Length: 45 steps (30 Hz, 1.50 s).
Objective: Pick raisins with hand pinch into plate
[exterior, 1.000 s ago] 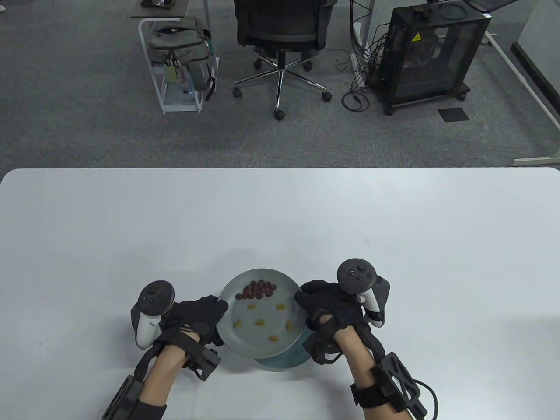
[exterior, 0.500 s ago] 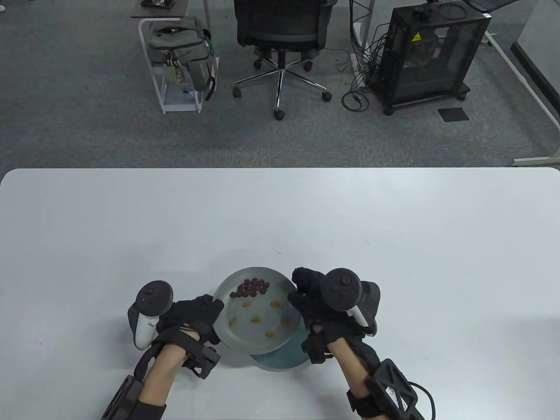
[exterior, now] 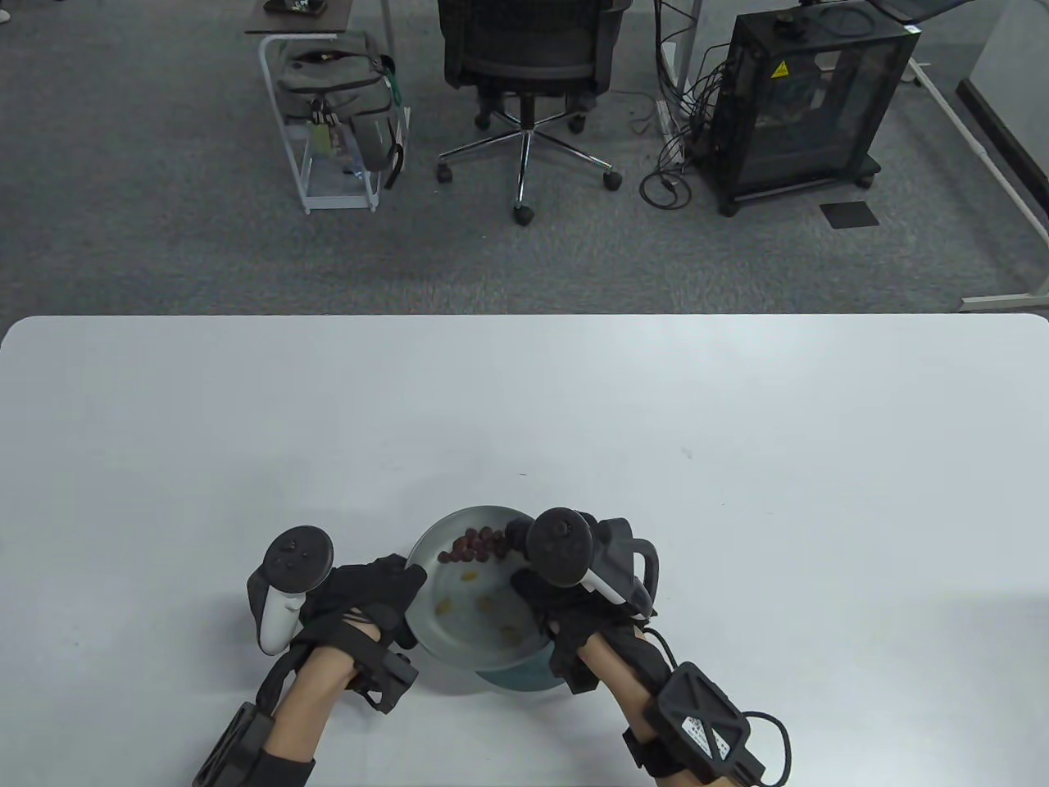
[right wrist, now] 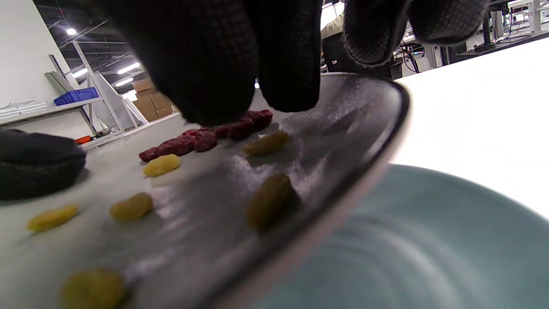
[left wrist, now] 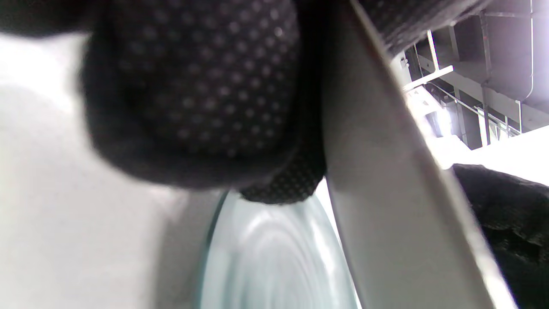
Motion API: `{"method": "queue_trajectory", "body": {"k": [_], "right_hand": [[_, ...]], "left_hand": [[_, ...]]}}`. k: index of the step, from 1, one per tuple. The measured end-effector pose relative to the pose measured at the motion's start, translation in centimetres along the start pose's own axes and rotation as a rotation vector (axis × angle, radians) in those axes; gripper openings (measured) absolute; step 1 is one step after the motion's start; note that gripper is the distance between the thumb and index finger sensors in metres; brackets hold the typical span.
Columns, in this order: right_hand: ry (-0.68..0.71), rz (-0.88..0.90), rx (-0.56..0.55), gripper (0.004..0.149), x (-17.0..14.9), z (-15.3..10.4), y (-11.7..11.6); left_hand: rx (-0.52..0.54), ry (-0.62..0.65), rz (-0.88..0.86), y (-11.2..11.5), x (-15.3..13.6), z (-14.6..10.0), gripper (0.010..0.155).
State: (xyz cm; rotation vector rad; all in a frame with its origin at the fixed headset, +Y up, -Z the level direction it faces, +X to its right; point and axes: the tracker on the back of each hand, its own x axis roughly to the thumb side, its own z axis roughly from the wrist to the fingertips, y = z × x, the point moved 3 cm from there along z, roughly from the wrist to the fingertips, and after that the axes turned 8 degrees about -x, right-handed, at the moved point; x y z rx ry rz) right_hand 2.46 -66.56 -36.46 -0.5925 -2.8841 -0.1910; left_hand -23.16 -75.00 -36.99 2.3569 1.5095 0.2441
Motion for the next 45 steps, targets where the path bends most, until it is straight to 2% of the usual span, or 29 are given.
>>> {"method": "queue_trajectory", "body": {"k": [8, 23, 45], "right_hand": [[0.007, -0.048, 0.024, 0.062, 0.2, 0.3, -1.1], [0.036, -0.189, -0.063, 0.057, 0.9, 0.2, -1.5], [0.06, -0.173, -0.052, 0.062, 0.4, 0.4, -1.7]], "left_hand": [[-0.004, -0.006, -0.024, 0.1, 0.0, 0.0, 0.051], [-0.019, 0.016, -0.051, 0.2, 0.0, 0.1, 0.051], [-0.042, -0.015, -0.055, 0.2, 0.0, 0.0, 0.051]]}}
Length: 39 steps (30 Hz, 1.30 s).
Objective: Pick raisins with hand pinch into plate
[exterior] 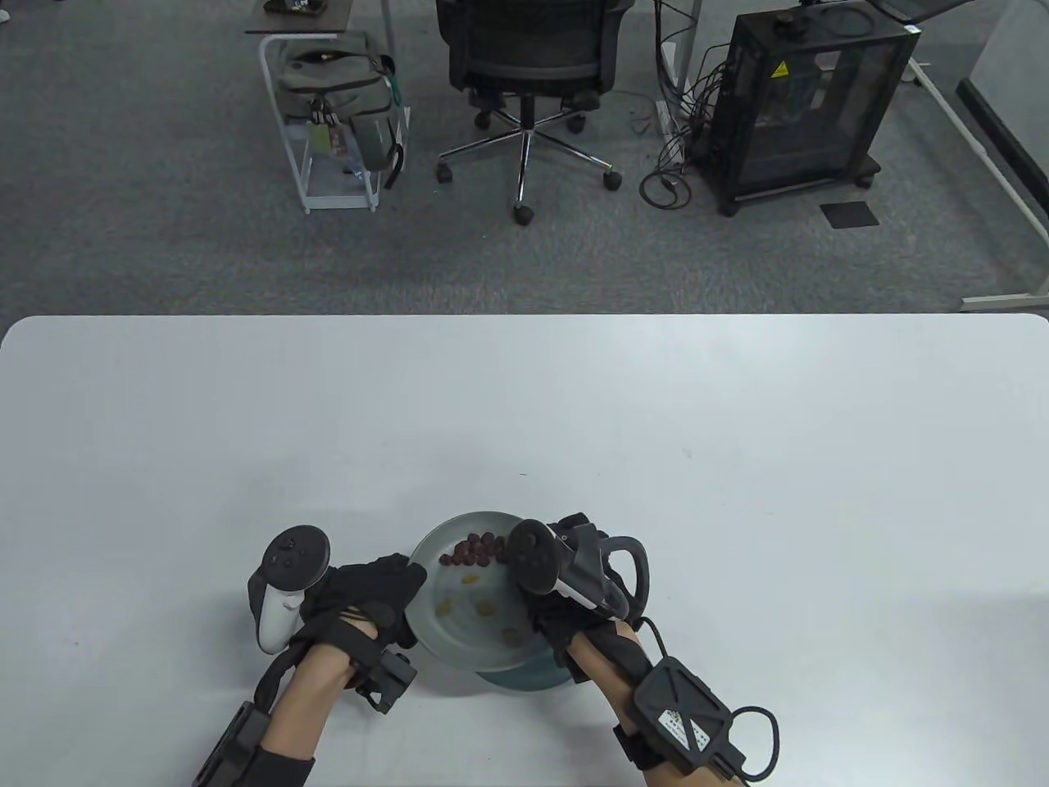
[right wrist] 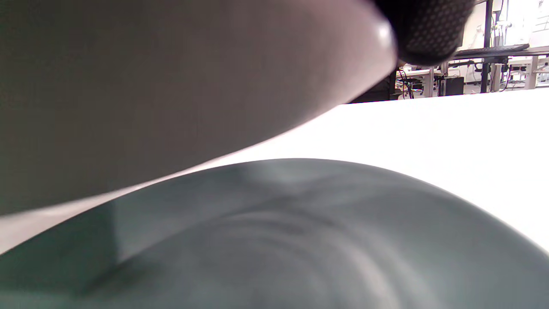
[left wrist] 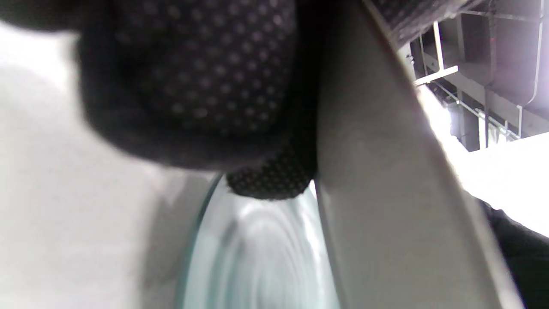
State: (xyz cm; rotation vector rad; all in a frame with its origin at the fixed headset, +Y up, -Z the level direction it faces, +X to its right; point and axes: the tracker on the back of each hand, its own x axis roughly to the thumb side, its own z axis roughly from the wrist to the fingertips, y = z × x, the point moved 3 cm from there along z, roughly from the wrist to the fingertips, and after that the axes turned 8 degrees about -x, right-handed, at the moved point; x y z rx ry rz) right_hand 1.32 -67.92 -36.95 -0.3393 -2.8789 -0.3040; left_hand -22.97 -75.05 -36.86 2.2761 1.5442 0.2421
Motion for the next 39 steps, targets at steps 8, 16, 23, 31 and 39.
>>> {"method": "queue_trajectory", "body": {"k": [8, 16, 23, 31, 39], "right_hand": [[-0.012, 0.113, -0.002, 0.062, -1.0, -0.1, 0.6], [-0.058, 0.222, -0.069, 0.061, -2.9, -0.5, 2.6], [-0.121, 0.243, -0.057, 0.059, -5.3, -0.4, 2.3], [-0.145, 0.193, -0.003, 0.057, -6.8, -0.2, 0.2], [-0.102, 0.044, 0.083, 0.057, -5.8, 0.1, -2.0]], "left_hand": [[0.009, -0.025, 0.037, 0.1, -0.2, 0.2, 0.051], [0.089, -0.066, 0.011, -1.8, -1.3, -0.1, 0.051], [0.159, -0.076, -0.033, -3.6, -1.9, -0.7, 0.051], [0.215, -0.068, -0.08, -4.9, -2.0, -1.3, 0.051], [0.243, -0.063, -0.071, -5.4, -1.9, -1.6, 0.051]]}}
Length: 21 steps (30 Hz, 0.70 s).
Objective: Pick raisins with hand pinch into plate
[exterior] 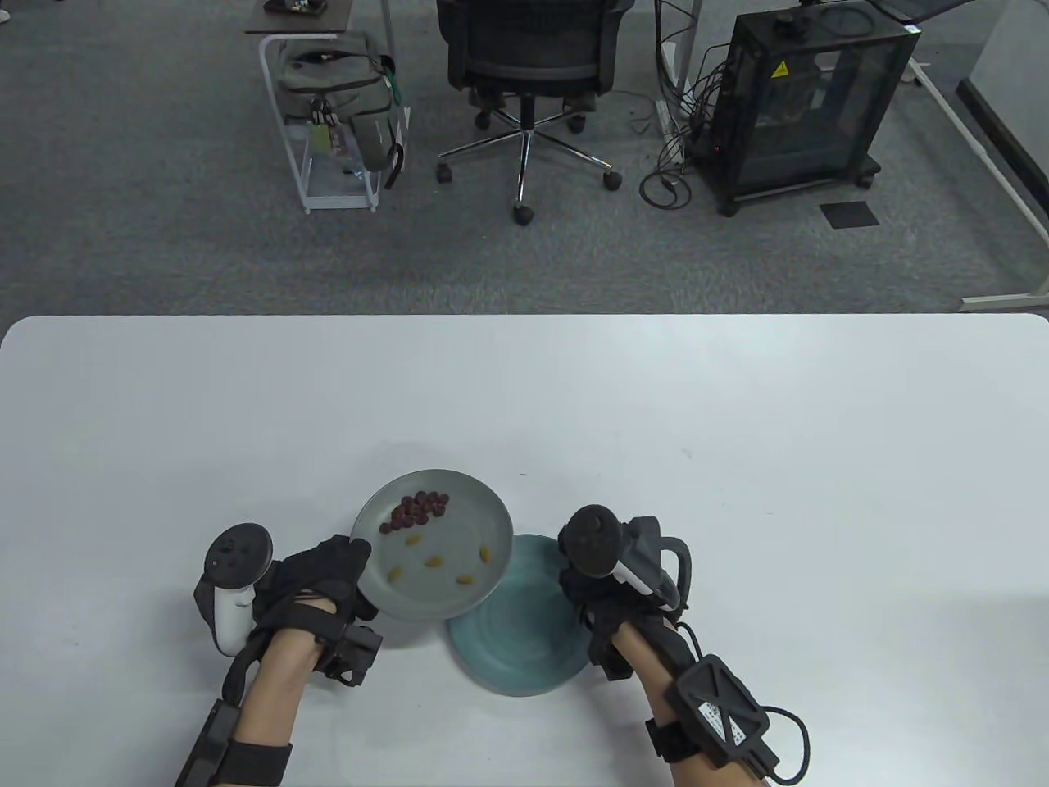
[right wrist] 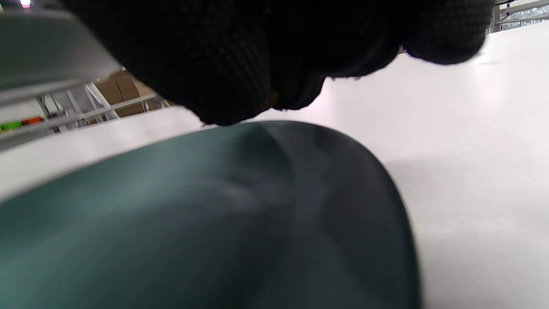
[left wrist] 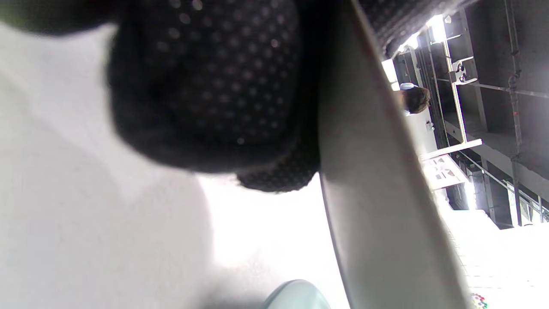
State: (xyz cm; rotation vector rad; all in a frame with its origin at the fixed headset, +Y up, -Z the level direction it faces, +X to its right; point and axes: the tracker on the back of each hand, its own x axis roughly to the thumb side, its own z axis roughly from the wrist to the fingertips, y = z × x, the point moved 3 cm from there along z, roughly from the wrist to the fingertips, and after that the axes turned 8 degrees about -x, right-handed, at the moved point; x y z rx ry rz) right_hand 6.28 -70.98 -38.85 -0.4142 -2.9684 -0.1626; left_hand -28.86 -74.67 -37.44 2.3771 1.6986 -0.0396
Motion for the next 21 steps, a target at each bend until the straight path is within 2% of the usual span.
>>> {"method": "queue_trajectory", "body": {"k": [10, 21], "right_hand": [[0.031, -0.162, 0.014, 0.056, 1.5, 0.1, -1.4], [0.024, -0.151, 0.005, 0.054, 1.6, 0.0, -1.7]], "left_hand": [[-0.001, -0.007, 0.013, 0.0, 0.0, 0.1, 0.051], [-0.009, -0.011, 0.017, 0.0, -0.1, 0.1, 0.051]]}}
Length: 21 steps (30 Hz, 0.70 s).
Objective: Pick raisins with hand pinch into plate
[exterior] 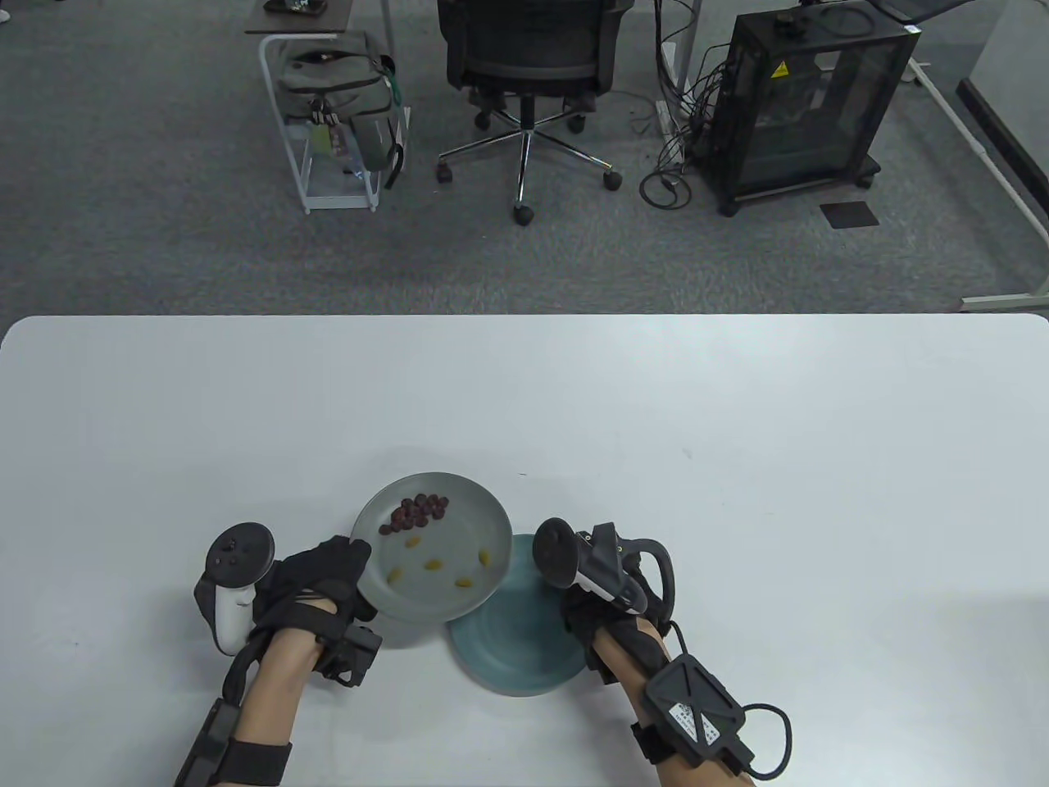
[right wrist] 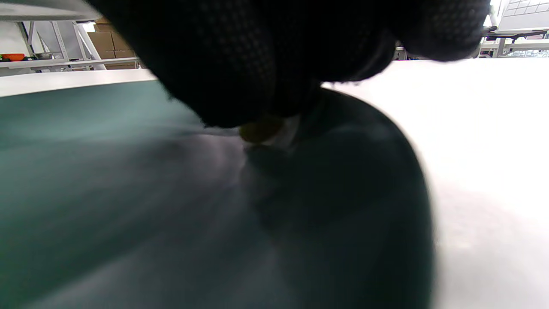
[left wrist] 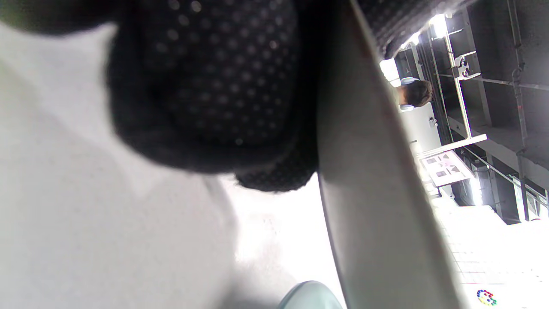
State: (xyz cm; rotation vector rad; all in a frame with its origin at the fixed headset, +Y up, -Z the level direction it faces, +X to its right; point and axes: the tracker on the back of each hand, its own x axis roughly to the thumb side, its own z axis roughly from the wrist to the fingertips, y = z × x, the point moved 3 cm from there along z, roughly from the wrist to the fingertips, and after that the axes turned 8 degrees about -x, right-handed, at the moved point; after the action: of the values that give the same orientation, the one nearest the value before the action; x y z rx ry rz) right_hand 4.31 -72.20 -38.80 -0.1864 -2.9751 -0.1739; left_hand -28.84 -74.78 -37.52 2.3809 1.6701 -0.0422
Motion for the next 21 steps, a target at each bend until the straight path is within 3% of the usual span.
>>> {"method": "queue_trajectory", "body": {"k": [12, 21], "right_hand": [[-0.045, 0.142, -0.075, 0.053, -1.8, -1.3, 3.0], [-0.007, 0.269, -0.104, 0.052, -0.8, -2.1, 4.6]], "left_hand": [[-0.011, -0.003, 0.009, 0.3, -0.1, 0.1, 0.051], [-0.035, 0.003, 0.03, 1.4, 0.1, 0.1, 0.051]]}}
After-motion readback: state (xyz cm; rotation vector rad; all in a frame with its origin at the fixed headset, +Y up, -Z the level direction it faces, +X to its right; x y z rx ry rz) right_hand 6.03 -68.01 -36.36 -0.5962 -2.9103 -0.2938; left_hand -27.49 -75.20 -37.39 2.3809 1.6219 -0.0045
